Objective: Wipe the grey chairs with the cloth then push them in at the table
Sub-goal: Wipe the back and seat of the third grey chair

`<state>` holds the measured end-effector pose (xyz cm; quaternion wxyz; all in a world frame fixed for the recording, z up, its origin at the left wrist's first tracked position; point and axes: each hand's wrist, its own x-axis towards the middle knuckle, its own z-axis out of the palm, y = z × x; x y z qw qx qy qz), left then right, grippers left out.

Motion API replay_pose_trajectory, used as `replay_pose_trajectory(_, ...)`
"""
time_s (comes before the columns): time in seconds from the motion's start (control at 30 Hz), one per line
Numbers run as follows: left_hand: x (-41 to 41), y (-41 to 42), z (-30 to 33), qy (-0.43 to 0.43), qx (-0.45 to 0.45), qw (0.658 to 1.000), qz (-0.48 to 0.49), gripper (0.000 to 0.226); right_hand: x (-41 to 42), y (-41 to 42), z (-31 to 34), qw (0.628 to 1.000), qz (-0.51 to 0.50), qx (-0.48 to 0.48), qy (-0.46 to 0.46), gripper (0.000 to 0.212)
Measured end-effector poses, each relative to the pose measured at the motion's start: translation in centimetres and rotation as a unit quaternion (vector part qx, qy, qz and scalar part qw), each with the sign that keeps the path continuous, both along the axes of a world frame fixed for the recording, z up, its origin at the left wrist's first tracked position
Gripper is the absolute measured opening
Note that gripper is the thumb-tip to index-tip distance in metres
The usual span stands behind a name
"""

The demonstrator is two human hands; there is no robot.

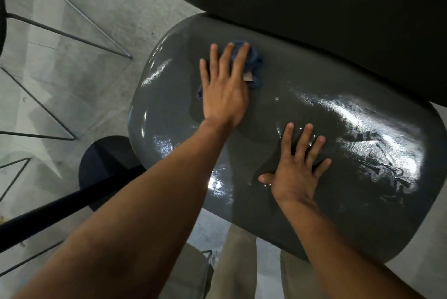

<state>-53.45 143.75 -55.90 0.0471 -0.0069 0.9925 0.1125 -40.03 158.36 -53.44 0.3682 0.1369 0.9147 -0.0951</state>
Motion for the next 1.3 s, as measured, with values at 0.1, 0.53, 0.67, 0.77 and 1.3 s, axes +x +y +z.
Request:
replay_pose_trajectory(0.1, 0.8, 2.5, -0.7, -0.012, -0.002, 0.996, -0.088, 0.060, 0.0, 0.0, -0.1, 1.000, 0.001, 0.002, 0.001, 0.145)
replay_pose_trajectory(0.53, 1.2, -6.5, 0.6, -0.001, -0.034, 0.999, -0.022, 0.052, -0.2, 0.1, 0.2, 1.000, -0.008, -0.011, -0.011, 0.145)
replay_pose_trajectory(0.67, -0.2, -0.5, -0.1, 0.003, -0.002, 1.000, 0.002, 0.056, -0.1, 0.1, 0.1, 1.000, -0.010, -0.010, -0.001, 0.145)
replay_pose_trajectory(0.77, 1.9, 3.8, -1.0, -0.002, 0.019, 0.996, -0.088, 0.055, -0.1, 0.1, 0.1, 1.000, -0.006, -0.006, -0.001, 0.144)
replay_pose_trajectory(1.3, -1.8, -6.6, 0.6, 0.012, -0.011, 0.997, 0.081, 0.058, 0.2, 0.3, -0.2, 0.999, -0.027, -0.020, 0.024, 0.143)
